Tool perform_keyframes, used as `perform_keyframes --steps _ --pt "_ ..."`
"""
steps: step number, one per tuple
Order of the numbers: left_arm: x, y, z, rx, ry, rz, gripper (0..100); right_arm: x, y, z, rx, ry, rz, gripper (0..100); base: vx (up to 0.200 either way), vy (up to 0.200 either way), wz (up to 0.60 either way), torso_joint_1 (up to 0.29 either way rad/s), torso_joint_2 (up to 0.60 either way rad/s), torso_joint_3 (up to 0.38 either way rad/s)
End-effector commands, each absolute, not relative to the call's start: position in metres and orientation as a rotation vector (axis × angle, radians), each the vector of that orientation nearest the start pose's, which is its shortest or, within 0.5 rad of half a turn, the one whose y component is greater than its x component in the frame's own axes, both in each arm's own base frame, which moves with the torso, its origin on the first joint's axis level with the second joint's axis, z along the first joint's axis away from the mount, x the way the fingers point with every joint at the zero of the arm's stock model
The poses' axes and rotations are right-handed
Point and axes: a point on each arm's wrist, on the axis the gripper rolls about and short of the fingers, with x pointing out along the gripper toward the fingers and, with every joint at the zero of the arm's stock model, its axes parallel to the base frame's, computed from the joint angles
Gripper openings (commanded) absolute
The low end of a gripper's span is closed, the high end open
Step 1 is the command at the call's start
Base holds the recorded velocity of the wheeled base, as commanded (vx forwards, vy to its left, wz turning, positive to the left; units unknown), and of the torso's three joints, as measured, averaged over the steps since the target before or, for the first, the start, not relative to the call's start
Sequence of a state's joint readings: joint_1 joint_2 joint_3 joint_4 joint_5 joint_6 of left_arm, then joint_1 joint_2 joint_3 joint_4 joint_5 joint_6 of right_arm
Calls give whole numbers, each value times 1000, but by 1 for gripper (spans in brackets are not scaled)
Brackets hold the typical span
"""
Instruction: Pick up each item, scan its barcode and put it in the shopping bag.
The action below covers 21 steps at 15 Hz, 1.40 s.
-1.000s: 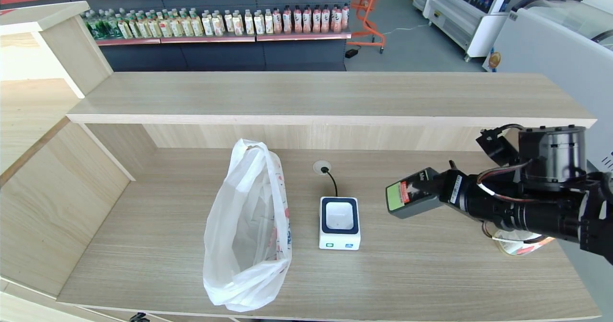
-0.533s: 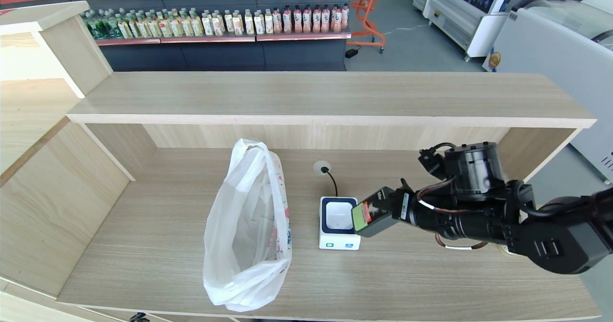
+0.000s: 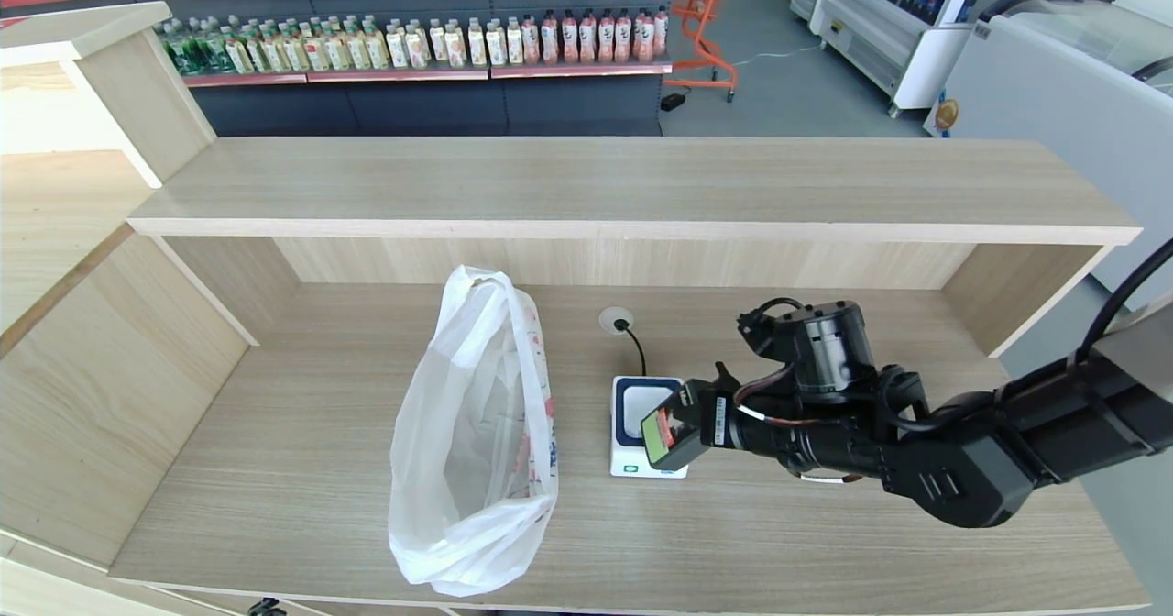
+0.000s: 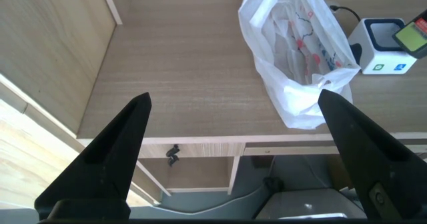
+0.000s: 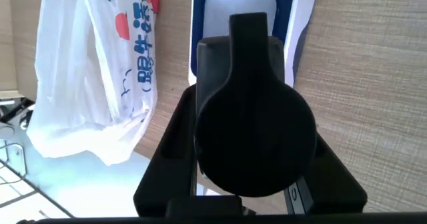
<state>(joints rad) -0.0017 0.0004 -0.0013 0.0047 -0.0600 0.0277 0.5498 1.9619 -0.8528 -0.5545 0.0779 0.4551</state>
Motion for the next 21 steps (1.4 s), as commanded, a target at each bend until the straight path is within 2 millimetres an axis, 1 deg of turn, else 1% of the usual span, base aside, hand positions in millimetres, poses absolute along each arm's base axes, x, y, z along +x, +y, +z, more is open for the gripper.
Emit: perform_keyframes --steps 1,4,7,9,10,11,13,14,15,16,17,18,19,21 --pt "-23 -1 75 28 2 -61 100 300 191 93 288 688 481 0 0 0 0 0 0 0" --pt "-23 -1 75 28 2 -61 100 306 197 96 297 647 499 0 0 0 0 0 0 0" --pt "-23 -1 75 28 2 -61 100 312 200 92 289 641 491 0 0 0 0 0 0 0" --pt "-23 -1 75 28 2 -61 100 311 199 90 254 635 481 0 0 0 0 0 0 0" --pt "-23 -1 75 27 4 -61 100 309 198 95 250 621 485 0 0 0 0 0 0 0" --pt "-23 -1 75 28 2 -61 100 307 196 107 262 592 499 0 0 0 0 0 0 0" --pt "-23 -1 75 28 2 -61 100 290 186 153 299 472 526 0 0 0 0 0 0 0" --pt "-23 -1 75 28 2 -61 100 277 175 178 309 399 524 0 0 0 0 0 0 0" --pt "-23 -1 75 28 2 -61 100 261 163 206 297 303 540 0 0 0 0 0 0 0" --pt "-23 -1 75 28 2 -61 100 244 150 225 252 229 551 0 0 0 0 0 0 0" --pt "-23 -1 75 27 4 -61 100 226 138 234 188 177 548 0 0 0 0 0 0 0" --pt "-23 -1 75 28 2 -61 100 215 130 235 142 156 536 0 0 0 0 0 0 0" --pt "-23 -1 75 27 4 -61 100 196 119 225 84 163 526 0 0 0 0 0 0 0" --pt "-23 -1 75 28 2 -61 100 179 109 215 66 179 527 0 0 0 0 0 0 0"
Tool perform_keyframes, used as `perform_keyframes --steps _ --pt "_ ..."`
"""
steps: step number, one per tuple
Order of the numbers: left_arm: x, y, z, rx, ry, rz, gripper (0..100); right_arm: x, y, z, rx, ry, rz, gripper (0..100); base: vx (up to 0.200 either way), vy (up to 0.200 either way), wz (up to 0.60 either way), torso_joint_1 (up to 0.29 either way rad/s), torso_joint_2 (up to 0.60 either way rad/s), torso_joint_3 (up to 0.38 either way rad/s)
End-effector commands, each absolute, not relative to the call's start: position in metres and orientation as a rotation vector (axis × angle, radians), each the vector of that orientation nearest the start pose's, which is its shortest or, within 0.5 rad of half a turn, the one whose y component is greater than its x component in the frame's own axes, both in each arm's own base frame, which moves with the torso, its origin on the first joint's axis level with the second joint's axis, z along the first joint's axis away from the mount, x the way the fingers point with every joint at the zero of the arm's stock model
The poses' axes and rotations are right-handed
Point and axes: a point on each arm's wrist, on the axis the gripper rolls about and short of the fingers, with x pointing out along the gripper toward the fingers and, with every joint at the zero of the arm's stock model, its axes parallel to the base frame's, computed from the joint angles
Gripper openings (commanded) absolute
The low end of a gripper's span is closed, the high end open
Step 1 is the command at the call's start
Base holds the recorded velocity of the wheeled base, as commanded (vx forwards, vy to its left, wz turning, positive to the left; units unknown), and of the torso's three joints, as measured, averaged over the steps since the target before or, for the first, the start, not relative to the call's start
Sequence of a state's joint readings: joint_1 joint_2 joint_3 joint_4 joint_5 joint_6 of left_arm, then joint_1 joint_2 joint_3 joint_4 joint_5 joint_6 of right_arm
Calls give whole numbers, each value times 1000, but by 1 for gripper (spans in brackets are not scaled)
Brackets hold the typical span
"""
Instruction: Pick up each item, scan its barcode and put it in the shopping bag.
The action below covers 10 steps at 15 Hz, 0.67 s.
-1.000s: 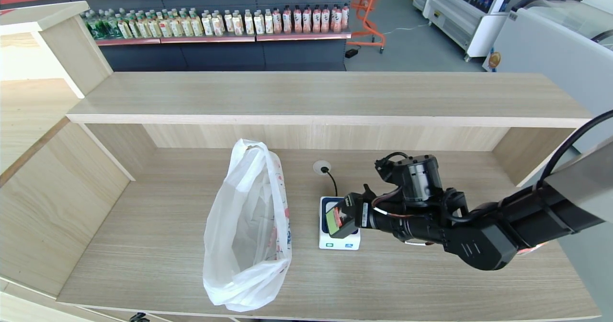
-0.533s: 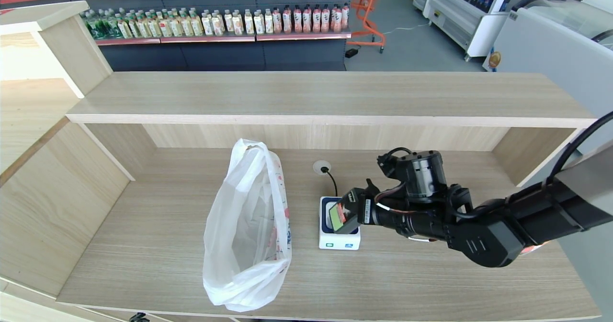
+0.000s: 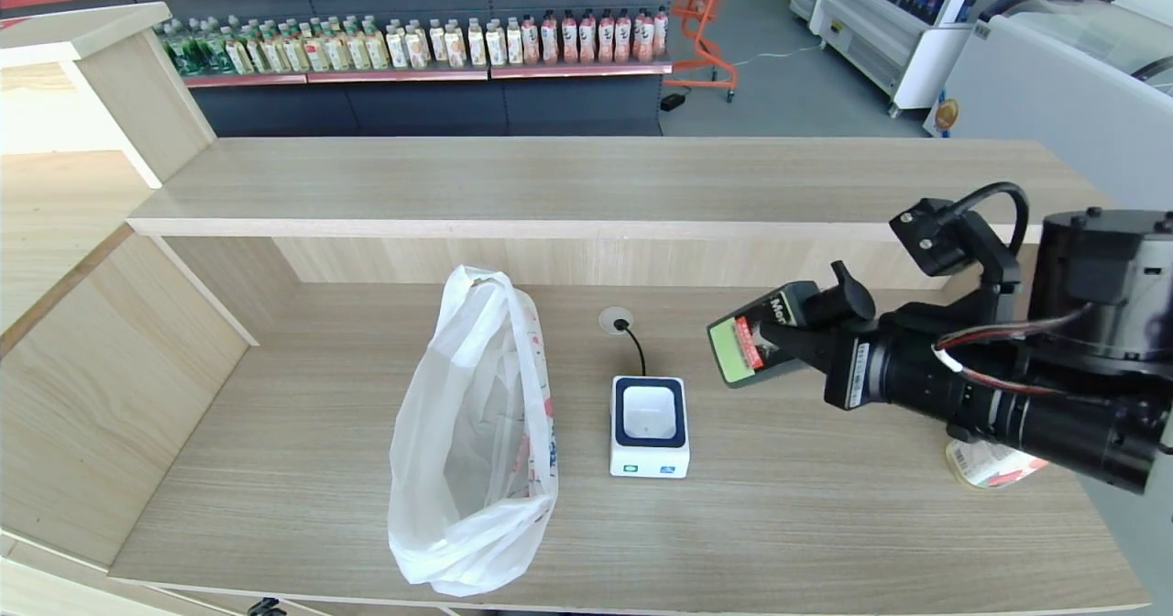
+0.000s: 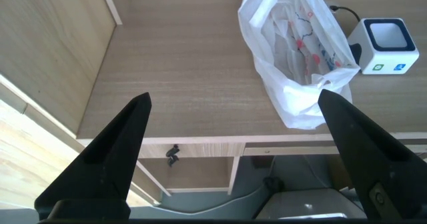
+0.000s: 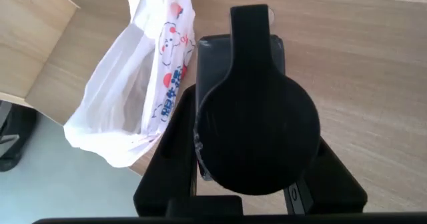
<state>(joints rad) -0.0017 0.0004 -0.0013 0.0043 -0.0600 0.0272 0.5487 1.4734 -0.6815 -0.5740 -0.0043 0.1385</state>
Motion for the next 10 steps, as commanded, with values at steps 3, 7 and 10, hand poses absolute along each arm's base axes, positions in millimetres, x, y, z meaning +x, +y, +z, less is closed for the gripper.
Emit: perform_keyframes --steps 3,7,10 --pt "-23 -1 75 26 2 -61 100 169 97 195 94 248 491 0 0 0 0 0 0 0" --pt "-23 -1 75 28 2 -61 100 162 91 191 183 279 471 0 0 0 0 0 0 0" --pt "-23 -1 75 26 2 -60 100 162 92 194 193 270 476 0 0 133 0 5 5 0"
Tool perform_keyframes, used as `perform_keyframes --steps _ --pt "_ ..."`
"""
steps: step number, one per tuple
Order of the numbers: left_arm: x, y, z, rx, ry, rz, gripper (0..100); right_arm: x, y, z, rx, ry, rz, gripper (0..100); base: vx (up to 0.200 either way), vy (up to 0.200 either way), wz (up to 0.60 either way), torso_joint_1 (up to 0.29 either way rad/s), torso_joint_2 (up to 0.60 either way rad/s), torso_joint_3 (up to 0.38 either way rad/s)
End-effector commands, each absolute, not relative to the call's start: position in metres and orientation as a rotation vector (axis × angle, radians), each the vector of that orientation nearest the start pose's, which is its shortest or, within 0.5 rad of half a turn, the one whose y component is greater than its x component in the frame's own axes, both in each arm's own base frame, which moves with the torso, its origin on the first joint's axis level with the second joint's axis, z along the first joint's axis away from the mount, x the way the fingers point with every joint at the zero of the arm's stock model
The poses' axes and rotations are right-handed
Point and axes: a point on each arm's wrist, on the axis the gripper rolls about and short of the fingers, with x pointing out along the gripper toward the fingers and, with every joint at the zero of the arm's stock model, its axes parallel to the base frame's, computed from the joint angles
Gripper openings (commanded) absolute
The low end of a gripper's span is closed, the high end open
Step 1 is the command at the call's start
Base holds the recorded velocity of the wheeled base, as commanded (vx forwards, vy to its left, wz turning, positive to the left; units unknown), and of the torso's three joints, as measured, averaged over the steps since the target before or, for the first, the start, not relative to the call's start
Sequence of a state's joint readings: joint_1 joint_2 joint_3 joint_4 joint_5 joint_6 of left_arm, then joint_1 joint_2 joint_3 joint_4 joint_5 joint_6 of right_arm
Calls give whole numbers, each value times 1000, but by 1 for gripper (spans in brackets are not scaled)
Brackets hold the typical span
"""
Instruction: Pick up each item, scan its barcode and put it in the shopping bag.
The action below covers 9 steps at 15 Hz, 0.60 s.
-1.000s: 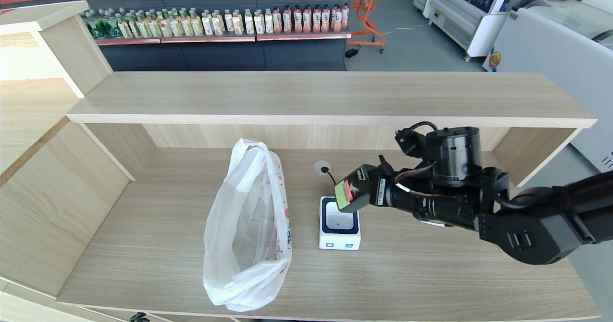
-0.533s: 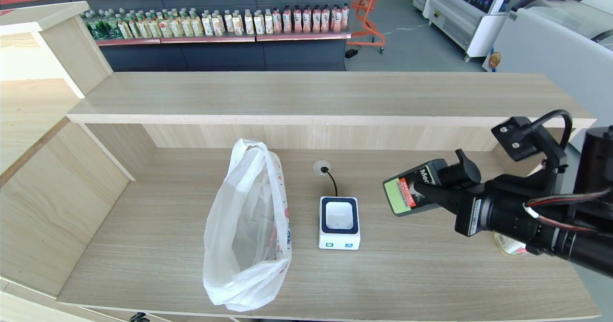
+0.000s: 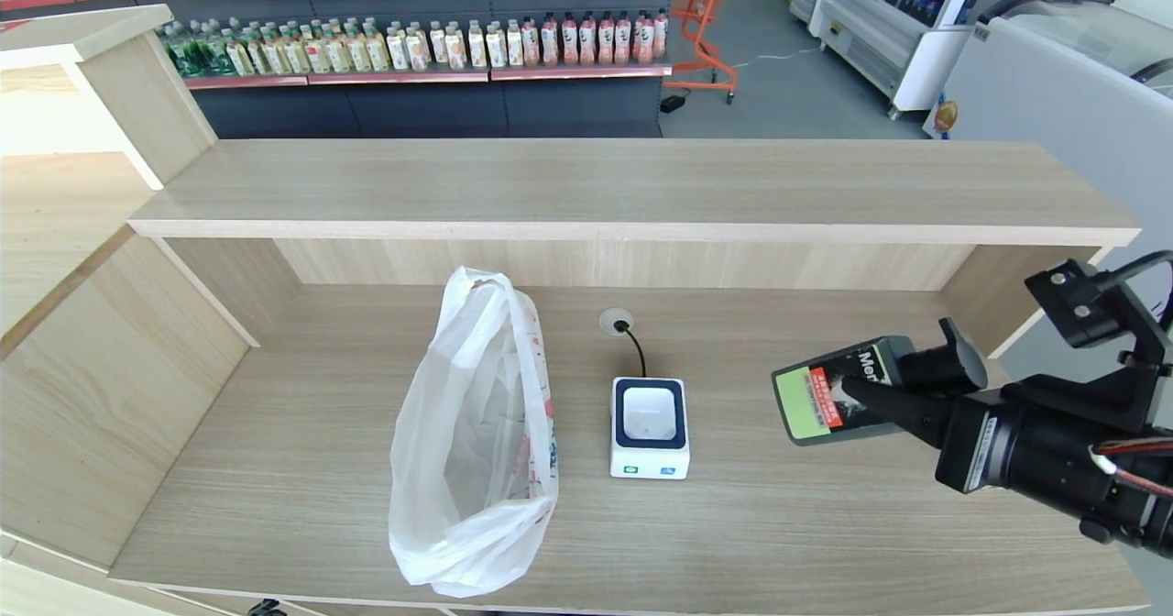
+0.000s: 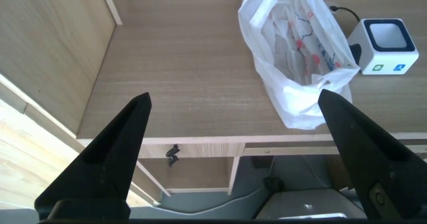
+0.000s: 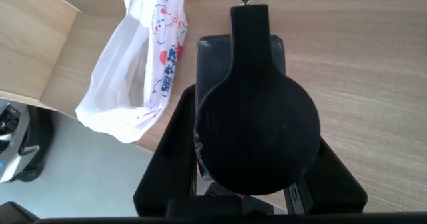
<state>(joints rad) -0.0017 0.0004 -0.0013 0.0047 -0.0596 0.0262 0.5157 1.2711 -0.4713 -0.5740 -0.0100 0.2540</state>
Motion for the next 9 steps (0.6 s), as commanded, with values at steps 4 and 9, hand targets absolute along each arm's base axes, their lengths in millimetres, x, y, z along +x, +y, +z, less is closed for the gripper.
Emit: perform_keyframes --steps 4,9 --pt "-23 -1 75 26 4 -61 100 162 94 193 225 286 491 0 0 200 0 6 10 2" --pt "-23 -1 75 28 2 -61 100 165 111 184 273 368 570 0 0 120 0 -2 1 3"
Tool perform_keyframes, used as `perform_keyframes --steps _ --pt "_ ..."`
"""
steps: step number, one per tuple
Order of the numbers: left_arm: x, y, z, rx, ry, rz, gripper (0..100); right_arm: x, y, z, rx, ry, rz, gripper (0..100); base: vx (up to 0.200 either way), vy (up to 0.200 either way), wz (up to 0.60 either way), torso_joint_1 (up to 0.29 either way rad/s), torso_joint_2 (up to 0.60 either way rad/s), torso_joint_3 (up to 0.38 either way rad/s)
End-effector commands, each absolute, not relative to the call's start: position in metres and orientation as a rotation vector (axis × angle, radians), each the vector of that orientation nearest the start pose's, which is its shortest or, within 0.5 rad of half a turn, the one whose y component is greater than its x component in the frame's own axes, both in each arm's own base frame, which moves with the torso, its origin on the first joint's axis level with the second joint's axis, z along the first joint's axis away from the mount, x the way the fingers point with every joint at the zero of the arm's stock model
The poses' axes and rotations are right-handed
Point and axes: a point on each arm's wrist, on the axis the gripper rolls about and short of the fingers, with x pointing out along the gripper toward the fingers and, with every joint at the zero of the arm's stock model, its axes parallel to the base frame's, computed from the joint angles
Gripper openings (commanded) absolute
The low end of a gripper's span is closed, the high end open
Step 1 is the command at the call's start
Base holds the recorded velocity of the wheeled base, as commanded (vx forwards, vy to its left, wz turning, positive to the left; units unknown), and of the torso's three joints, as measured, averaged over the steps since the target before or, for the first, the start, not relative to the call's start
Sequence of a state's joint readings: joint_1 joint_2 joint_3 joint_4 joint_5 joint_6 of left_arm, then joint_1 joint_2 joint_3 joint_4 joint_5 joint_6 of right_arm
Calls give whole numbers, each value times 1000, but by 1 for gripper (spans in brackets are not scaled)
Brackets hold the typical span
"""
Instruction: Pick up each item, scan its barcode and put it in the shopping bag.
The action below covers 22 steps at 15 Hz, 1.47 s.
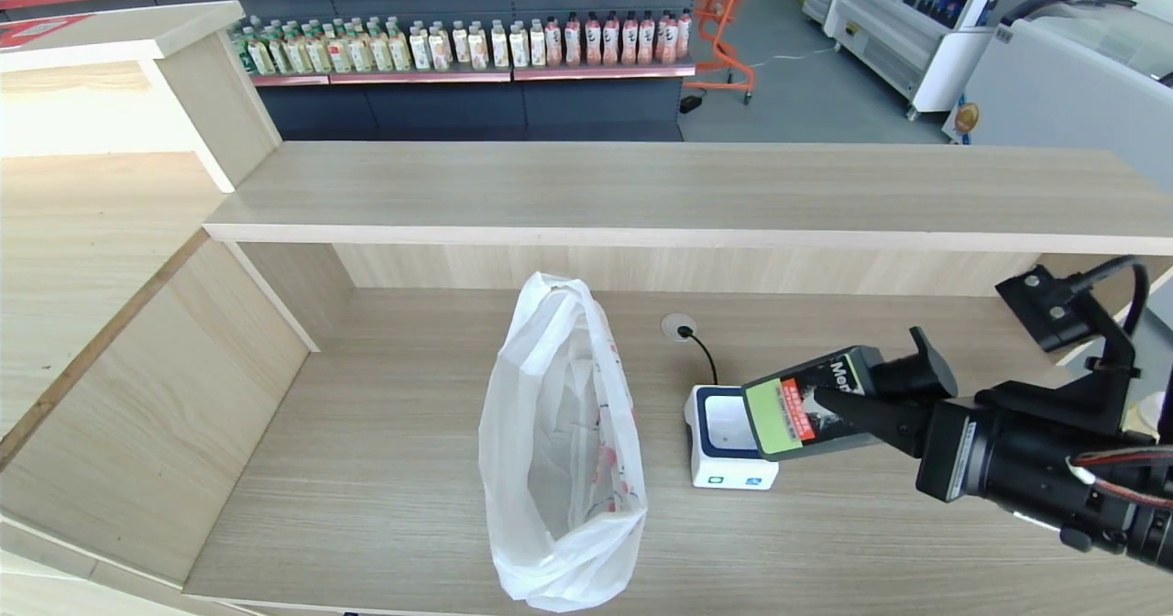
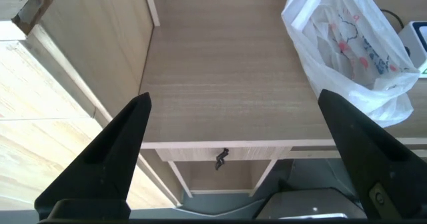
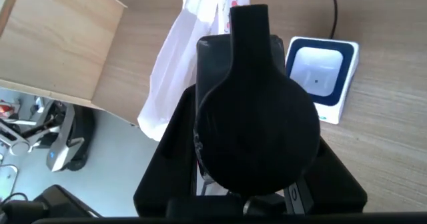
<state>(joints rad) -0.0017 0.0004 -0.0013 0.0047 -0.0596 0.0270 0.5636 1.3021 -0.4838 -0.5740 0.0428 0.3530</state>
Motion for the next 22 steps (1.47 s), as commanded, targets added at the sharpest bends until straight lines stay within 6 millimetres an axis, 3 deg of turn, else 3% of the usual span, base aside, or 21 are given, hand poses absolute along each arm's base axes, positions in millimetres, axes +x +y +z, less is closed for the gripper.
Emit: perform_keyframes --steps 1,11,17,19,22 --pt "-23 -1 75 28 2 -61 100 167 118 179 279 404 582 0 0 0 0 0 0 0" --pt "-23 -1 75 28 2 -61 100 242 183 126 312 605 550 0 0 0 0 0 0 0" --pt "-23 -1 75 27 4 -61 100 276 217 98 192 629 668 0 0 0 0 0 0 0" --pt "-23 -1 75 27 4 -61 100 287 228 101 186 597 697 0 0 0 0 0 0 0" --pt "-23 -1 75 27 4 -61 100 297 236 86 36 569 780 0 0 0 0 0 0 0"
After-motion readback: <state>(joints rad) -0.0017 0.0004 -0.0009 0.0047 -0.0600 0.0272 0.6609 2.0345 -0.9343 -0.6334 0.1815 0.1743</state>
